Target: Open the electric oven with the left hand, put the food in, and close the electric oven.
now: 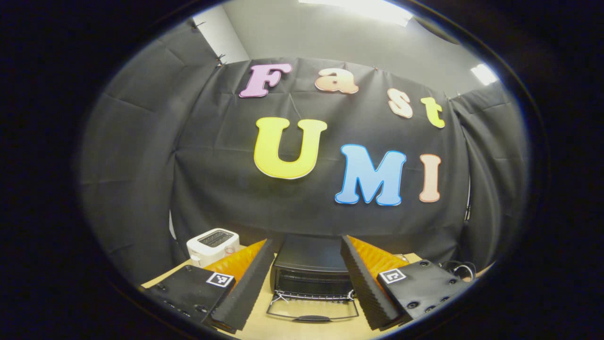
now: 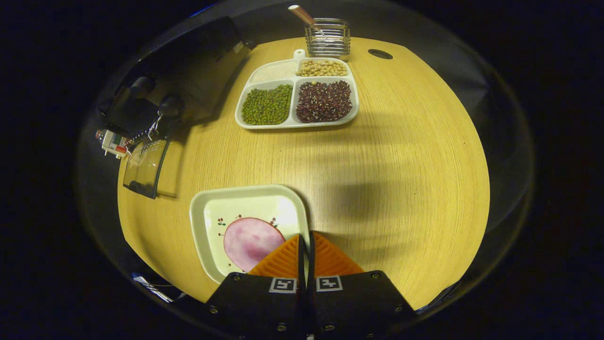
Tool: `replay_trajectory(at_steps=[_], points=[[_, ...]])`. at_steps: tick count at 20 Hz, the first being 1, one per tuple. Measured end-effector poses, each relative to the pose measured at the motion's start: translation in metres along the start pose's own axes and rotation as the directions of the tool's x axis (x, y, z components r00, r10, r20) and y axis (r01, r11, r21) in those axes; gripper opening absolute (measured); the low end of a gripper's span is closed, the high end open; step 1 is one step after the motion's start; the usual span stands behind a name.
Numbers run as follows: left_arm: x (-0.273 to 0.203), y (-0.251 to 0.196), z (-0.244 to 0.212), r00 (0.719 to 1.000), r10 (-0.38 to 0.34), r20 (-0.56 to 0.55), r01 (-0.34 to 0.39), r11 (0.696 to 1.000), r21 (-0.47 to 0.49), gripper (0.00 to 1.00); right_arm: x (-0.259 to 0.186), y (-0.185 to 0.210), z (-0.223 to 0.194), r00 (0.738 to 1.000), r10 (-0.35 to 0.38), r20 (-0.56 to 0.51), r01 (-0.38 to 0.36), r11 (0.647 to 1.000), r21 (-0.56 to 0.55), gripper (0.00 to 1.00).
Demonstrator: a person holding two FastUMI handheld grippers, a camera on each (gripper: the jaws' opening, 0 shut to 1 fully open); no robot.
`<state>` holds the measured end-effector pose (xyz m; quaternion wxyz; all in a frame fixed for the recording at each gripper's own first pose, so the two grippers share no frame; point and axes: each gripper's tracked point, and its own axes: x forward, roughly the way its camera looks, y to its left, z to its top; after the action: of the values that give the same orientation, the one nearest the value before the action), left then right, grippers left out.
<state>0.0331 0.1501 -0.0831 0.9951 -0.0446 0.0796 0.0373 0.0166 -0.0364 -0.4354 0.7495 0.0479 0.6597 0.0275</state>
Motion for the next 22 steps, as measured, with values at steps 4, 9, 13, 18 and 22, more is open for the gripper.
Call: replay_trajectory(at_steps=[4,9,13,18,22], points=[[-0.006,0.003,0.001,1.0,0.008,0.0,-0.008,1.0,0.005,0.96,0.0,0.0,-0.004,0.993,0.111,0.028,-0.113,0.986,0.12,0.01],[-0.006,0.005,0.008,1.0,0.017,0.002,-0.017,1.0,0.013,1.0,-0.001,0.0,-0.012,0.951,0.28,0.129,-0.305,0.91,0.28,0.01],[-0.002,-0.002,0.013,1.0,0.008,0.005,-0.008,1.0,0.015,1.0,-0.002,0.009,-0.022,0.904,0.383,0.188,-0.427,0.823,0.374,0.01],[0.0,-0.009,0.016,1.0,0.0,0.002,0.0,1.0,0.019,1.0,-0.007,0.018,-0.028,0.84,0.46,0.287,-0.542,0.711,0.448,0.01],[-0.002,-0.01,0.023,1.0,-0.001,0.014,0.001,1.0,0.019,1.0,-0.018,0.027,-0.031,0.796,0.493,0.351,-0.605,0.64,0.474,0.0]])
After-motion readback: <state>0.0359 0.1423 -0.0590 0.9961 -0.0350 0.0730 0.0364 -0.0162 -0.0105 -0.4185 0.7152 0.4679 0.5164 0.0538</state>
